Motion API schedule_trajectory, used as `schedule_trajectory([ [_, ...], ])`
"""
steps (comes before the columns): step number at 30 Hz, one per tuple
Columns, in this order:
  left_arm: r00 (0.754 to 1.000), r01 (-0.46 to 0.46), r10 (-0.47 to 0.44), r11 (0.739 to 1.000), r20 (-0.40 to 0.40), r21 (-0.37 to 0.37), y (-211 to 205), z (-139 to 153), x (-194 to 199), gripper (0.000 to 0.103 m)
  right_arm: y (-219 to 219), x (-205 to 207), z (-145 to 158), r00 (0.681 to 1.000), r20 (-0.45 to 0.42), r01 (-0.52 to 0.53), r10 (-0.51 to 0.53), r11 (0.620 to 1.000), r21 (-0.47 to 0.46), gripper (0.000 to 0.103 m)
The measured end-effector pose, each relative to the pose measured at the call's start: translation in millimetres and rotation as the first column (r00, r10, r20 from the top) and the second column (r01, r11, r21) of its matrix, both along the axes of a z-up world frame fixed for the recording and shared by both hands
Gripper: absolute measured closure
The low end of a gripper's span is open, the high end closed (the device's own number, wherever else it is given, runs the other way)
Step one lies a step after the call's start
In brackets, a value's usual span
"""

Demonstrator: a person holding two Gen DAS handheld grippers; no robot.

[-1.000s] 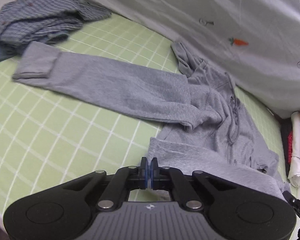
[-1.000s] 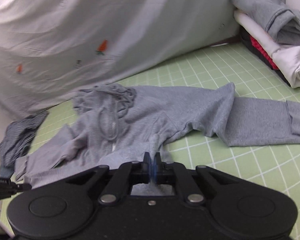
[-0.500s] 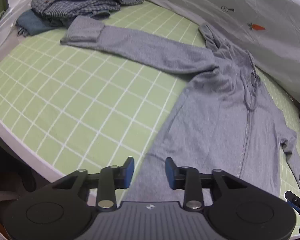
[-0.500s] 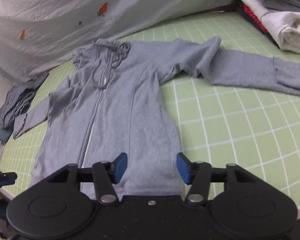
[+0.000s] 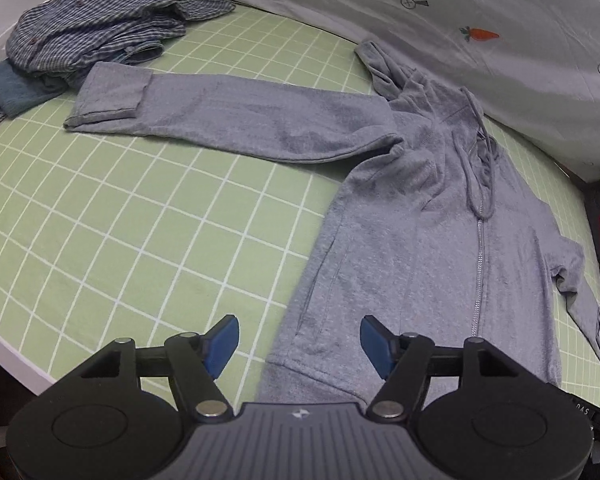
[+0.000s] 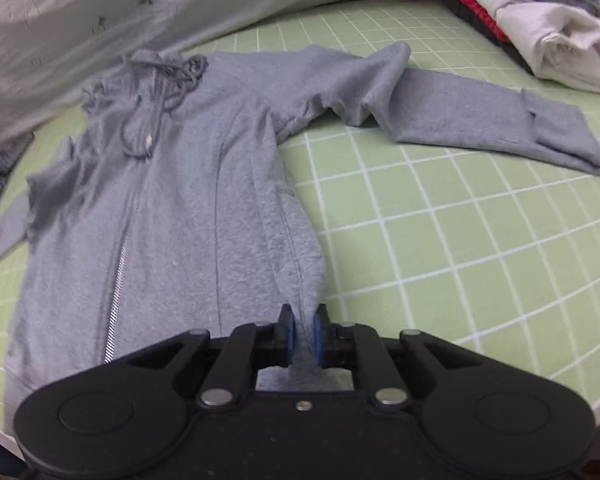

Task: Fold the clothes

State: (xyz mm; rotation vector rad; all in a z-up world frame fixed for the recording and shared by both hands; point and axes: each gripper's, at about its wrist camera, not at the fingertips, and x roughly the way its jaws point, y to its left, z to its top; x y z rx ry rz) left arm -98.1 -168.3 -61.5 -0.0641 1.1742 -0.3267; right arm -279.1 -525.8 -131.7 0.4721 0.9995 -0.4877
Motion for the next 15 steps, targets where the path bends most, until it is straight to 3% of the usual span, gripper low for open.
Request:
schedule_trajectory([
  [2, 0.999, 0.043, -0.043, 0.999, 0.015, 0.002, -12.2, 2.0, 2.1, 0.03, 3.0, -1.8, 1.4, 1.0, -0.026, -0.002, 0.002, 1.0, -0.013, 0.089],
  [4, 0.994, 0.093, -0.094, 0.996, 0.048, 0.013, -28.0, 7.8, 1.9, 0.026, 3.4, -6.0, 9.8, 1.0, -0.022, -0.001, 0.001, 0.999, -0.04, 0.071],
  [6, 0.99, 0.117, -0.118, 0.993, 0.076, 0.021, -43.7, 15.2, 0.9, 0.023, -3.6, -13.5, 18.9, 1.0, 0.005, 0.031, -0.031, 0.996, -0.086, 0.037],
  [8, 0.987, 0.118, -0.118, 0.993, 0.112, 0.009, -57.8, 24.3, -3.6, 0.021, -22.3, -21.1, 22.3, 0.996, 0.02, 0.093, -0.091, 0.99, -0.109, 0.025],
  [12, 0.978, 0.099, -0.096, 0.995, 0.186, -0.005, -88.8, 37.2, -20.8, 0.012, -78.4, -38.2, 19.8, 0.978, 0.056, 0.206, -0.201, 0.969, -0.134, 0.025],
  [15, 0.973, 0.048, -0.047, 0.999, 0.225, 0.001, -118.1, 41.7, -39.9, 0.012, -120.9, -42.9, 17.7, 0.977, 0.069, 0.211, -0.2, 0.955, -0.207, 0.025],
])
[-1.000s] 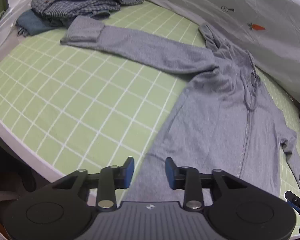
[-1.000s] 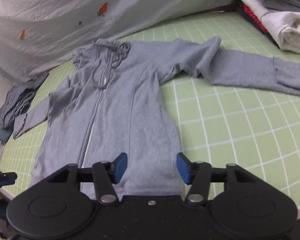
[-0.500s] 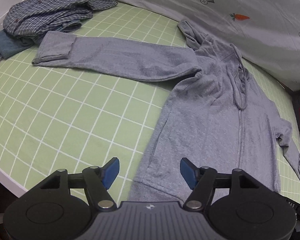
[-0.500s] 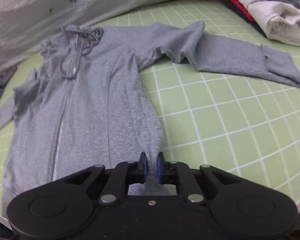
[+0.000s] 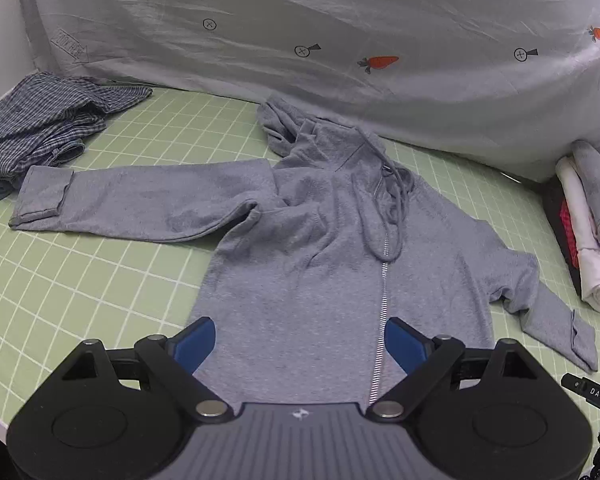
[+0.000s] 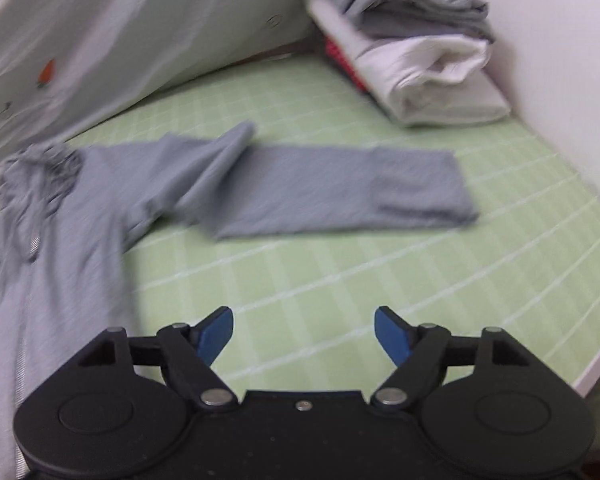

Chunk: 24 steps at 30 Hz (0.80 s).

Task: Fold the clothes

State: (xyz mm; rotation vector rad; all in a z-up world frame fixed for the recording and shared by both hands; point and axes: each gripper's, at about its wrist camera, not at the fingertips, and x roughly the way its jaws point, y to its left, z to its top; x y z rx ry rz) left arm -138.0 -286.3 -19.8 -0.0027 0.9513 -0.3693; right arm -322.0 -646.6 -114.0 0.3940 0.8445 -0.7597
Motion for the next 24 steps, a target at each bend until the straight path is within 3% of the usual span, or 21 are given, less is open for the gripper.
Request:
schedule_trajectory([
  [5, 0.995, -0.099, 0.1, 0.995, 0.031, -0.023, -50.1, 5.2, -34.7, 0.01, -67.9, 9.5, -6.6, 0.996, 0.004, -0.088, 0.089, 0.991, -0.099, 0.026],
  [11, 0.991, -0.127, 0.127, 0.992, 0.049, 0.005, -101.0, 14.9, -67.4, 0.01, -114.8, 28.1, -31.7, 0.989, -0.007, -0.15, 0.15, 0.988, -0.032, 0.036],
  [13, 0.993, -0.106, 0.105, 0.994, 0.052, 0.026, -114.1, 15.7, -73.6, 0.01, -119.4, 25.7, -36.0, 0.987, -0.011, -0.16, 0.159, 0.986, -0.038, 0.052],
  [14, 0.994, -0.095, 0.093, 0.995, 0.053, 0.036, -120.6, 16.0, -76.6, 0.01, -120.3, 21.2, -35.4, 0.985, -0.003, -0.173, 0.173, 0.983, -0.057, 0.07],
  [15, 0.995, -0.091, 0.089, 0.995, 0.05, 0.041, -125.8, 15.4, -78.0, 0.01, -122.3, 15.4, -33.3, 0.982, 0.017, -0.186, 0.188, 0.98, -0.066, 0.095],
  [18, 0.996, -0.083, 0.081, 0.996, 0.041, 0.044, -141.0, 13.6, -81.2, 0.01, -134.5, -12.0, -19.1, 0.993, 0.062, -0.097, 0.104, 0.989, -0.114, 0.103],
  [22, 0.996, -0.083, 0.082, 0.996, 0.04, 0.036, -155.8, 13.4, -81.0, 0.01, -168.9, -63.2, -7.5, 0.986, 0.091, 0.152, -0.143, 0.984, -0.094, 0.103],
  [24, 0.997, -0.073, 0.072, 0.996, 0.038, 0.042, -163.2, 12.3, -82.0, 0.01, -188.4, -85.4, -9.9, 0.965, 0.079, 0.256, -0.251, 0.965, -0.059, 0.091],
])
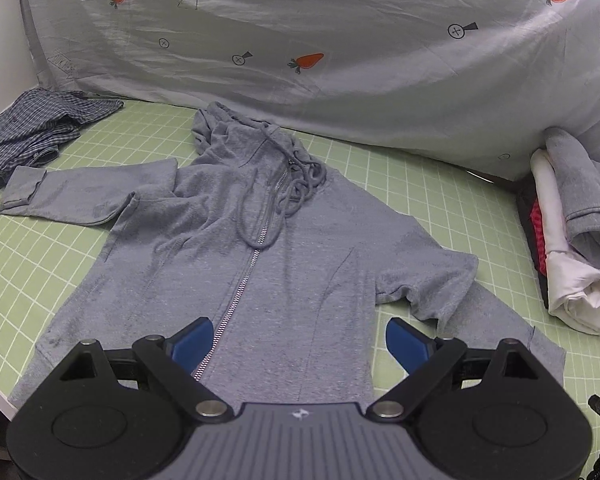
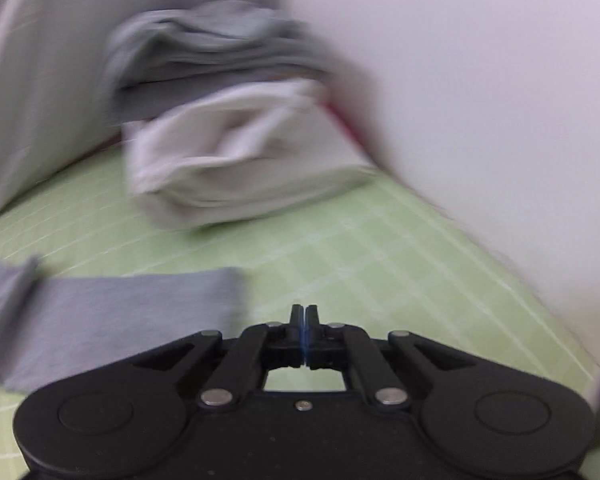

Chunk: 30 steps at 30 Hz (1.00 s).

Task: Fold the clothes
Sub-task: 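Grasp the hoodie sleeve cuff with the right gripper and lay it straight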

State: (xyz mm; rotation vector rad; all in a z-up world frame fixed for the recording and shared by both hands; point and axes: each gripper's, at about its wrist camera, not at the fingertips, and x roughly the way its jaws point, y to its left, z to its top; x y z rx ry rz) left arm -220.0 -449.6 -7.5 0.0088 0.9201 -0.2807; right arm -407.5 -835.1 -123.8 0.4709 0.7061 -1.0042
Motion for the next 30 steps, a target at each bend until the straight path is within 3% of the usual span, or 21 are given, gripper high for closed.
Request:
schedule_trajectory([
  [1, 1.0, 0.005, -0.005, 1.0, -0.004, 0.003, -3.2, -0.9, -0.7, 0.01, -9.6, -8.0, -4.2, 1.0, 0.015, 0.02, -0.02, 0.999, 0.036, 0.084],
  [2, 1.0, 0.01, -0.01, 1.0, -0.008, 0.007, -6.3, -1.9, -1.4, 0.01, -17.1, -15.4, -8.5, 0.998, 0.041, 0.037, -0.04, 0.997, 0.072, 0.057],
  [3, 1.0, 0.015, -0.015, 1.0, -0.012, 0.01, -9.4, -2.8, -2.1, 0.01, -20.3, -18.6, -10.6, 0.997, 0.067, 0.04, -0.047, 0.995, 0.095, 0.041],
  [6, 0.999, 0.015, -0.015, 1.0, -0.03, 0.009, -16.9, -5.9, -5.0, 0.01, -19.9, -13.3, -11.4, 0.992, 0.122, -0.012, -0.002, 0.993, 0.114, 0.035],
  [8, 0.999, 0.019, -0.018, 1.0, -0.04, 0.009, -21.8, -7.1, -7.8, 0.01, -5.8, 9.1, -9.8, 0.99, 0.098, -0.11, 0.103, 0.991, 0.072, 0.029],
  [13, 0.999, 0.023, -0.022, 0.999, -0.046, 0.026, -28.9, -7.9, -15.9, 0.01, 35.3, 69.8, -12.5, 0.934, 0.049, -0.354, 0.353, 0.935, 0.009, 0.029],
  [16, 0.999, 0.013, -0.012, 0.999, -0.045, 0.033, -28.9, -7.0, -19.3, 0.01, 51.1, 92.9, -18.9, 0.902, 0.023, -0.432, 0.431, 0.902, 0.026, 0.033],
  [19, 0.999, -0.004, 0.006, 0.999, -0.04, 0.037, -26.5, -5.1, -22.1, 0.01, 58.1, 99.2, -24.2, 0.886, -0.031, -0.463, 0.463, 0.886, 0.014, 0.057],
  [21, 0.999, -0.021, 0.023, 0.999, -0.046, 0.033, -24.0, -5.8, -22.5, 0.01, 53.9, 93.0, -21.1, 0.881, -0.012, -0.473, 0.473, 0.881, 0.002, 0.101],
  [25, 0.998, -0.041, 0.043, 0.999, -0.053, 0.029, -21.4, -7.2, -21.5, 0.01, 35.0, 59.0, -0.9, 0.939, -0.013, -0.345, 0.345, 0.935, -0.087, 0.1],
  [28, 0.997, -0.047, 0.048, 0.998, -0.058, 0.031, -19.8, -8.8, -20.8, 0.01, 7.6, 25.9, 0.9, 0.986, -0.024, -0.167, 0.166, 0.983, -0.071, 0.1],
  [30, 0.997, -0.047, 0.049, 0.998, -0.067, 0.033, -21.2, -10.5, -19.2, 0.01, -11.5, 3.9, 0.3, 0.999, -0.034, -0.044, 0.042, 0.998, -0.05, 0.097],
])
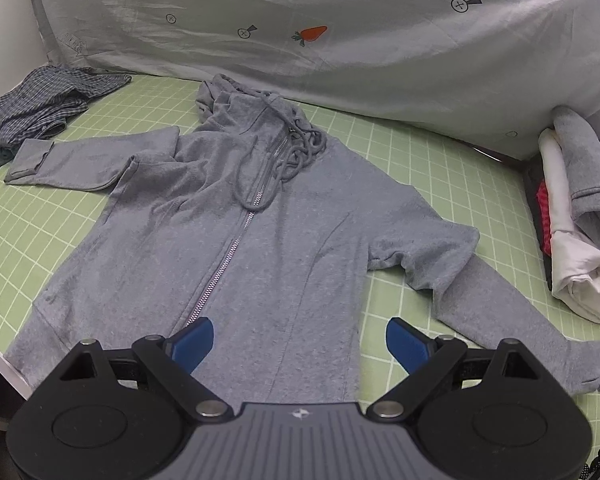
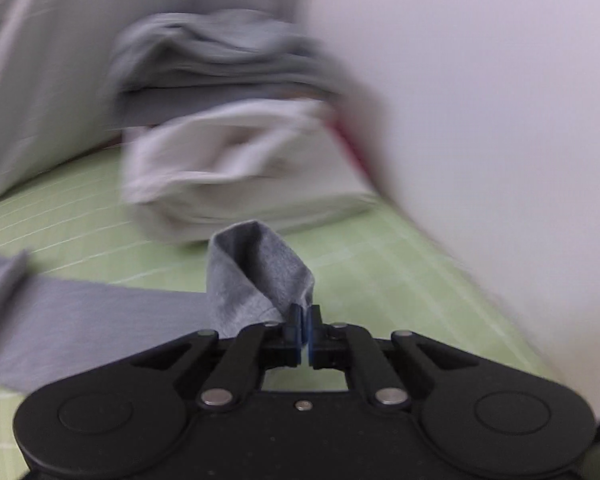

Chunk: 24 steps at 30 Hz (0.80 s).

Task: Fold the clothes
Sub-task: 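Grasp the hoodie sleeve cuff with the right gripper and lay it straight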

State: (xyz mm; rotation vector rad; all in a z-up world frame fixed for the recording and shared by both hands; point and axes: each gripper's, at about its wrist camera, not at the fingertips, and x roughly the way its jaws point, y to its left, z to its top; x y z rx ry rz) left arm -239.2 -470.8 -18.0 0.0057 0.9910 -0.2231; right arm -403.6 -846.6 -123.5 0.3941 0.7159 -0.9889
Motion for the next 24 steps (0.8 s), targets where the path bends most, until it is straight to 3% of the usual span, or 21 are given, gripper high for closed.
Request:
schedule_trajectory([
  [1, 1.0, 0.001, -0.001, 1.0, -0.005, 0.001, -1.1, -0.9, 0.9, 0.01, -8.7, -9.8, -2.1, 0.999, 0.004, 0.047, -0.048, 0.999, 0.021, 0.094],
  [2, 1.0, 0.008, -0.008, 1.0, -0.01, 0.002, -2.9, -1.7, 1.5, 0.01, -14.5, -16.2, -4.9, 0.997, 0.026, 0.066, -0.068, 0.997, 0.048, 0.081],
  [3, 1.0, 0.015, -0.015, 1.0, -0.014, 0.003, -4.7, -2.5, 2.2, 0.01, -18.4, -20.6, -6.8, 0.996, 0.057, 0.071, -0.075, 0.995, 0.069, 0.061],
  [6, 0.999, 0.051, -0.051, 0.999, -0.016, 0.014, -12.8, -2.8, 3.4, 0.01, -29.4, -31.2, -12.3, 0.984, 0.146, 0.078, -0.098, 0.988, 0.133, 0.027],
  [11, 0.995, 0.096, -0.095, 0.995, -0.012, 0.02, -22.9, 0.0, 3.8, 0.01, -35.5, -31.6, -13.0, 0.953, 0.269, 0.084, -0.139, 0.975, 0.205, 0.026],
  [17, 0.998, 0.063, -0.063, 0.998, 0.01, 0.028, -16.1, 5.2, 5.0, 0.01, -31.3, -53.4, -2.3, 0.891, 0.375, 0.184, -0.256, 0.959, 0.218, 0.025],
  [21, 0.999, 0.037, -0.037, 0.999, 0.011, 0.038, -12.4, 4.7, 6.7, 0.01, -27.8, -42.2, -3.0, 0.915, 0.346, 0.149, -0.206, 0.972, 0.182, 0.02],
  [24, 0.999, 0.04, -0.04, 0.999, 0.005, 0.03, -12.6, 4.6, 6.0, 0.01, -29.1, -25.9, -19.5, 0.943, 0.284, 0.112, -0.174, 0.969, 0.222, 0.019],
])
